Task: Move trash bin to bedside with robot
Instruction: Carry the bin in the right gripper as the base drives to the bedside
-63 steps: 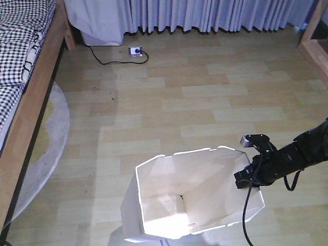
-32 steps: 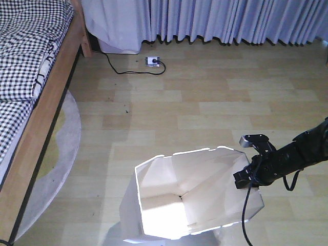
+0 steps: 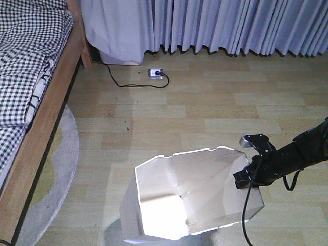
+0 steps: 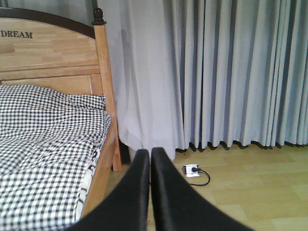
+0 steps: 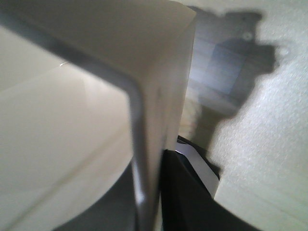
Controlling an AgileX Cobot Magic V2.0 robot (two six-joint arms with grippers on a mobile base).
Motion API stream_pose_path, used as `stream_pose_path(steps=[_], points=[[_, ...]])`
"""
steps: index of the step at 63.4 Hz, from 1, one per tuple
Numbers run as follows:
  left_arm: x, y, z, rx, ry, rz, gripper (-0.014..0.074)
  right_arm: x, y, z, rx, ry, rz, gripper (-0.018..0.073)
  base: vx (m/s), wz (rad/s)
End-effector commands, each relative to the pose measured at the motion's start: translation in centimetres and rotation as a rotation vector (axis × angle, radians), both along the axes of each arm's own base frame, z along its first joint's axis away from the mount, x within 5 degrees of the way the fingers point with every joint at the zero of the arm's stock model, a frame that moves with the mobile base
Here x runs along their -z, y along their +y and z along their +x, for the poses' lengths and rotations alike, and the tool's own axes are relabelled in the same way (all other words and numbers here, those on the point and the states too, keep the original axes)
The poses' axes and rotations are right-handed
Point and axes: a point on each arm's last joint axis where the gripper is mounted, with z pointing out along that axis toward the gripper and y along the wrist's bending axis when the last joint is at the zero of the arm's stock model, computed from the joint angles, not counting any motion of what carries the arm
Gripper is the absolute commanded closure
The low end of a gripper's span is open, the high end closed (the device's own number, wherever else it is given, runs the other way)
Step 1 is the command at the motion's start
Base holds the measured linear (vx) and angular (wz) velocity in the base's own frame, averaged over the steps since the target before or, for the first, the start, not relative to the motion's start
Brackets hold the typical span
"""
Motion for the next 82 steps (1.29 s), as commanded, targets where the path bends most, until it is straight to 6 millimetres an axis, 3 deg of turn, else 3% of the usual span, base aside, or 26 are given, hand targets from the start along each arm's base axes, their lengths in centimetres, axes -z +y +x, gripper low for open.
stream_pose_path(steps=[1, 82], points=[[-0.36, -0.06, -0.07, 0.009, -0.077, -0.023, 0.0603, -3.15, 1.31, 0.6, 0.005, -0.022, 0.193, 0.0564, 0.31, -0.03], [-0.36, -0.06, -0.07, 0.009, -0.077, -0.023, 0.0603, -3.15, 1.31, 0.6, 0.005, -0.022, 0.193, 0.0564, 0.28, 0.0]])
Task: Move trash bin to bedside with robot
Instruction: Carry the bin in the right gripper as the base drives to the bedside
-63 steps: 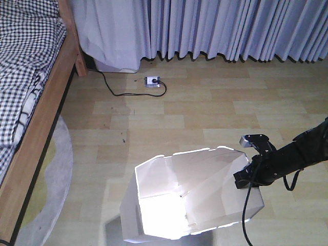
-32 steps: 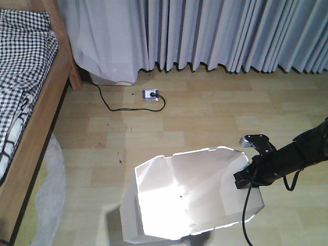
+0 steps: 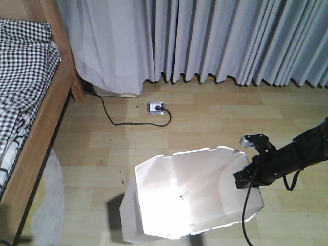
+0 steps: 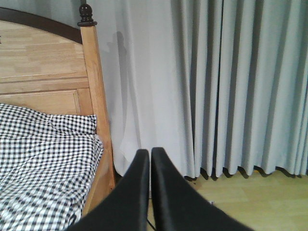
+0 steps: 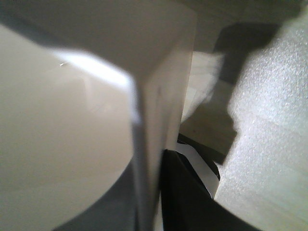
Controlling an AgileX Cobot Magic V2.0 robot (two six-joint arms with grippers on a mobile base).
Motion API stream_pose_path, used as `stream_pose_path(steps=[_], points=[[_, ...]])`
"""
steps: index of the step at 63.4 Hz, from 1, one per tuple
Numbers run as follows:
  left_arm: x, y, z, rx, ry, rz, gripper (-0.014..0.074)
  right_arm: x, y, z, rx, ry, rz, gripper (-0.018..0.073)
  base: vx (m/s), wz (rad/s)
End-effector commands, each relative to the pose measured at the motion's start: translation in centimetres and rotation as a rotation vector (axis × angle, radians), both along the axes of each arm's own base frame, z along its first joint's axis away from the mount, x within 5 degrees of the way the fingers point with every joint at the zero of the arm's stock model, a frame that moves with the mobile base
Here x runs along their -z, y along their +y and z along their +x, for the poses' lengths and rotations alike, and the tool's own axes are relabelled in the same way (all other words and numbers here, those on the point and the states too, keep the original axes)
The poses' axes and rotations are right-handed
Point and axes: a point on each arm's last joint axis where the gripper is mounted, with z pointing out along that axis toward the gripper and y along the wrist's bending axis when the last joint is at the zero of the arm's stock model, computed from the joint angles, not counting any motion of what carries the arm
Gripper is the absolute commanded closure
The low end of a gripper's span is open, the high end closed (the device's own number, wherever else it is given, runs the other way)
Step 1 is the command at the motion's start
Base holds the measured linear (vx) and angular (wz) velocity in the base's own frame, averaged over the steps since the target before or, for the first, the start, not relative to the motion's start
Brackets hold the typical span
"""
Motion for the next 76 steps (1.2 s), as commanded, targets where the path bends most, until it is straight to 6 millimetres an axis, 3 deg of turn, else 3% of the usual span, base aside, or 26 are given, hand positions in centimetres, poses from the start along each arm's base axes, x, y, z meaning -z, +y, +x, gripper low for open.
stream_pose_path(steps=[1, 76], points=[[-0.36, -0.06, -0.07, 0.009, -0.077, -0.023, 0.0603, -3.15, 1.31, 0.59, 0.005, -0.022, 0.192, 0.0564, 0.24, 0.04], [-0.36, -0.06, -0.07, 0.009, -0.077, -0.023, 0.0603, -3.17, 1.34, 0.58, 0.003, -0.02, 0.196, 0.0564, 0.21, -0.01]])
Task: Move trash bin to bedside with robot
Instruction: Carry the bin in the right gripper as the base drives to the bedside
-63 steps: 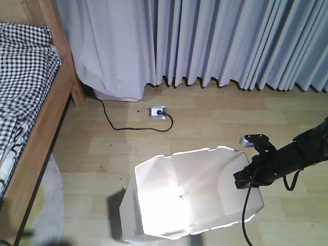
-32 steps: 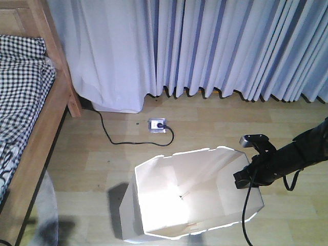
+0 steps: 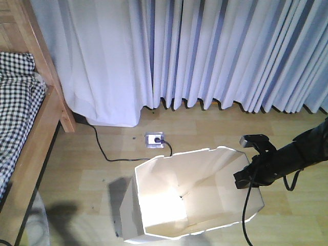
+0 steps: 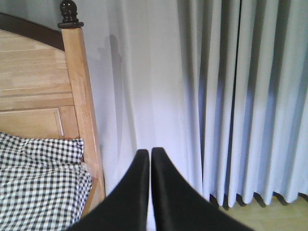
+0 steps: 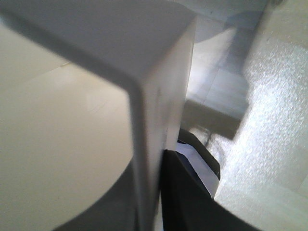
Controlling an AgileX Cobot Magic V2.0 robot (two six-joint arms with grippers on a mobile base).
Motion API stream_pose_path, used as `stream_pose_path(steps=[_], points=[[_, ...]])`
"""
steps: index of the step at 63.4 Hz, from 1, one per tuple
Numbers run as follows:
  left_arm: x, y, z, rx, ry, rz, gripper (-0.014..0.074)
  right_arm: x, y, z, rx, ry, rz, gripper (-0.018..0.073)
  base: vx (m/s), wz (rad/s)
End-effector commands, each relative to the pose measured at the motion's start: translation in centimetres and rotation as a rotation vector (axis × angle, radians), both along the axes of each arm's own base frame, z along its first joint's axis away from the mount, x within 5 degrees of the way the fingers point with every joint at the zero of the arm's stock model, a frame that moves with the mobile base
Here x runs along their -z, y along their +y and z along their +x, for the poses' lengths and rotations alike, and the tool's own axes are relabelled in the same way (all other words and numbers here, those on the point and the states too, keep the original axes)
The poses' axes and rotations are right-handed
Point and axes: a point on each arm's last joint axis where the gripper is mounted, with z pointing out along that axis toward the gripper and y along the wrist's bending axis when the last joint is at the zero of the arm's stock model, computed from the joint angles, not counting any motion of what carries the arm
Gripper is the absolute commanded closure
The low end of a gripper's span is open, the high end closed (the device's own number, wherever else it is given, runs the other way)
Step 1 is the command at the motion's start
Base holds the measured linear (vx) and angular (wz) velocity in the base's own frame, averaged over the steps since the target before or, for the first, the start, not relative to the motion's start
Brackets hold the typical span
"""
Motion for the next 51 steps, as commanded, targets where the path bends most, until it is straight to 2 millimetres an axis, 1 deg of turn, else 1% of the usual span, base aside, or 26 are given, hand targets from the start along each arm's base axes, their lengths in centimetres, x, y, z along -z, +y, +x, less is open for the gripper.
stream_pose_path(steps=[1, 51], points=[[-0.36, -0.06, -0.07, 0.009, -0.077, -0.023, 0.0603, -3.17, 1.34, 0.58, 0.003, -0.02, 0.196, 0.0564, 0.23, 0.01], [-0.36, -0.06, -0.07, 0.009, -0.077, -0.023, 0.0603, -3.15, 1.31, 0.59, 0.004, -0.022, 0.193, 0.0564, 0.21, 0.05]])
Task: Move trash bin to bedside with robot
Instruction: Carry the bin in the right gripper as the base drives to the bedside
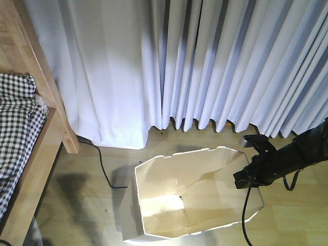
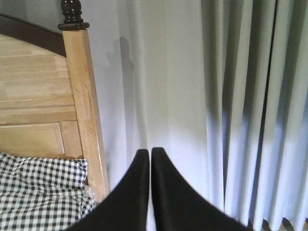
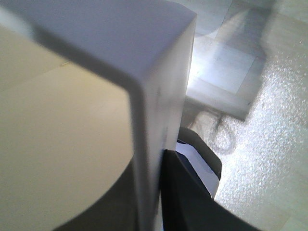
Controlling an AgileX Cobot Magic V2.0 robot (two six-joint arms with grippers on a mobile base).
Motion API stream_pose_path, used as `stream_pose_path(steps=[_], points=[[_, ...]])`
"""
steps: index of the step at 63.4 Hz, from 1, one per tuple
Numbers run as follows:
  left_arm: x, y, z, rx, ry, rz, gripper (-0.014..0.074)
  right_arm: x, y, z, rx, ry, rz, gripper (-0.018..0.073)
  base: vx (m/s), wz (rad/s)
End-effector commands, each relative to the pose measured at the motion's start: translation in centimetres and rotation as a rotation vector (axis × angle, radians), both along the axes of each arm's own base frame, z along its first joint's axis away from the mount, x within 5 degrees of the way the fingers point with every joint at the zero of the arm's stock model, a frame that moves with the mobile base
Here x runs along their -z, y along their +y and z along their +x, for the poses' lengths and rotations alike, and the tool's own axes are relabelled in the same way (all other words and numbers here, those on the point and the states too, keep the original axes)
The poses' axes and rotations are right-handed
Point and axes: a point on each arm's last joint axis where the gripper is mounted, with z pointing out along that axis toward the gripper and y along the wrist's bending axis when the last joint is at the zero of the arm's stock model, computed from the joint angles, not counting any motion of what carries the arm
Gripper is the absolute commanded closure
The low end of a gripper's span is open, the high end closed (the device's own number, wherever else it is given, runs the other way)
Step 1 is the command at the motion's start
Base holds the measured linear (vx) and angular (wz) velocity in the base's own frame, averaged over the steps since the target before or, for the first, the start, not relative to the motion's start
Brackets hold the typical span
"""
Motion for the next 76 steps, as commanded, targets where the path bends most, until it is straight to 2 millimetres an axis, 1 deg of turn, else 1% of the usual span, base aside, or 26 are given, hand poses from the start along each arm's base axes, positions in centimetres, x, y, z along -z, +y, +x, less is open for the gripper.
stream_pose_path(steps=[1, 35, 69, 76], points=[[-0.36, -0.06, -0.07, 0.009, -0.077, -0.023, 0.0603, -3.15, 1.31, 0.59, 0.004, -0.022, 0.193, 0.0564, 0.18, 0.0], [-0.36, -0.06, -0.07, 0.009, -0.077, -0.023, 0.0603, -3.15, 1.31, 0.59, 0.004, -0.022, 0.193, 0.0564, 0.14, -0.04], [-0.36, -0.06, -0.07, 0.009, -0.077, -0.023, 0.0603, -3.15, 1.31, 0.59, 0.004, -0.022, 0.193, 0.0564, 0.03, -0.01], [-0.36, -0.06, -0.07, 0.009, -0.077, -0.023, 0.0603, -2.94, 1.01, 0.79, 0.007, -0.046, 0.151, 0.0564, 0.0, -0.01]])
